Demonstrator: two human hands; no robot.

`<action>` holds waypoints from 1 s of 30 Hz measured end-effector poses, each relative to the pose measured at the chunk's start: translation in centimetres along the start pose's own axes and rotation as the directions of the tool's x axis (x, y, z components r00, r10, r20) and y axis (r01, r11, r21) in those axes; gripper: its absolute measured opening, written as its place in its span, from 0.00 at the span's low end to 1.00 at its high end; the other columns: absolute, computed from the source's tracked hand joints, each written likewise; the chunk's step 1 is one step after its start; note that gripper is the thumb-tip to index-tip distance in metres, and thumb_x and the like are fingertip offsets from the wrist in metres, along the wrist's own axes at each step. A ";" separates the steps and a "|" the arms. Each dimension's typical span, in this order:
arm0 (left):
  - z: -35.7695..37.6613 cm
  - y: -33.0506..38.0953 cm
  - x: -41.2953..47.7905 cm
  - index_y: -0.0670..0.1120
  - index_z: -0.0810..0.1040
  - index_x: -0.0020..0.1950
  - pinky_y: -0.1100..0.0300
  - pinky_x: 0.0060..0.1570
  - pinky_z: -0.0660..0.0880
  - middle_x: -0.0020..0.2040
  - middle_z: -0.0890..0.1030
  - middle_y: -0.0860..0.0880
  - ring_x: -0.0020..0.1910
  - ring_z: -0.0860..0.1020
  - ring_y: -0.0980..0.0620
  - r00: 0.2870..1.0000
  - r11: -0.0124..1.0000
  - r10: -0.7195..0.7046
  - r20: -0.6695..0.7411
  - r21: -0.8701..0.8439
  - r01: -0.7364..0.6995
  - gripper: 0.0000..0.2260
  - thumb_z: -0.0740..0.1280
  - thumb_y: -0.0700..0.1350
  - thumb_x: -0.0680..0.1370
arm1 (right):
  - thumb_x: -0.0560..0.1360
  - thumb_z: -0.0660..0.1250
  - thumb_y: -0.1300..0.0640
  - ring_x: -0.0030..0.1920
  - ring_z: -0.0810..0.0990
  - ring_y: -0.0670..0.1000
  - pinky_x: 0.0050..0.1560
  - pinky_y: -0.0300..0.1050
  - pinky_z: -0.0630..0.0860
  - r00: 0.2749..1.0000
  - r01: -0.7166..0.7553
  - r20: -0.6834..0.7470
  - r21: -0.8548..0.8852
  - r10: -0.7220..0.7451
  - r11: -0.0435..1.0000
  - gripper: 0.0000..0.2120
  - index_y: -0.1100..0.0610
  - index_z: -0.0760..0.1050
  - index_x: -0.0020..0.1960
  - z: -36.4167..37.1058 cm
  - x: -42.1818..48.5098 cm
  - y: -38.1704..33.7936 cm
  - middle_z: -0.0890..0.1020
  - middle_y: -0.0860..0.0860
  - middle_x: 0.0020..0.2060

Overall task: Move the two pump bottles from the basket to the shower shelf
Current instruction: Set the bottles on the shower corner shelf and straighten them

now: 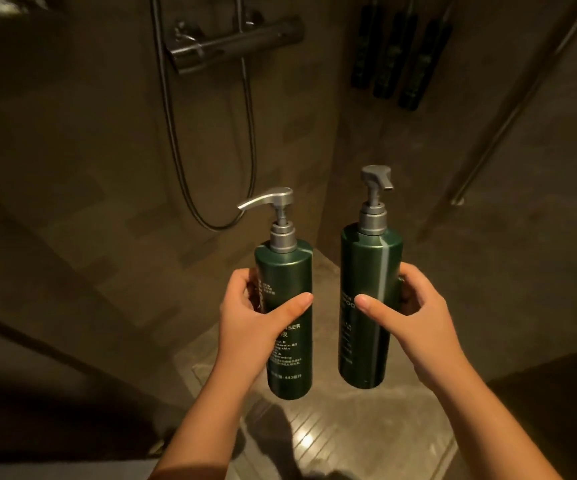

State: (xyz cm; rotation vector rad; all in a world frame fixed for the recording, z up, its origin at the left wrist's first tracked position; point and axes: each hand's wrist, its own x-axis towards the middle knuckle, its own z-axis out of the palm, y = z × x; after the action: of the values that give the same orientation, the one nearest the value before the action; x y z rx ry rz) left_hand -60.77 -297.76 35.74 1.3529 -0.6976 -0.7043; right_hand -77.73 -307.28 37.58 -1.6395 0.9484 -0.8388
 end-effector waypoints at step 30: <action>-8.9 13.8 11.5 0.56 0.78 0.48 0.55 0.43 0.79 0.47 0.84 0.51 0.46 0.82 0.50 0.766 0.894 0.445 -0.465 0.179 -0.411 0.19 0.75 0.53 0.59 | 0.60 0.72 0.42 0.48 0.80 0.41 0.41 0.31 0.77 0.764 0.401 0.397 0.324 -0.508 0.857 0.22 0.43 0.74 0.53 15.1 20.6 -14.5 0.81 0.38 0.47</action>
State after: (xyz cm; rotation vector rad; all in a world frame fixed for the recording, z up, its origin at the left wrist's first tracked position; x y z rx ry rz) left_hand -46.05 -300.24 49.17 1.2965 -0.5810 0.0493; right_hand -52.65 -316.83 49.58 -1.7875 0.0931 -0.7726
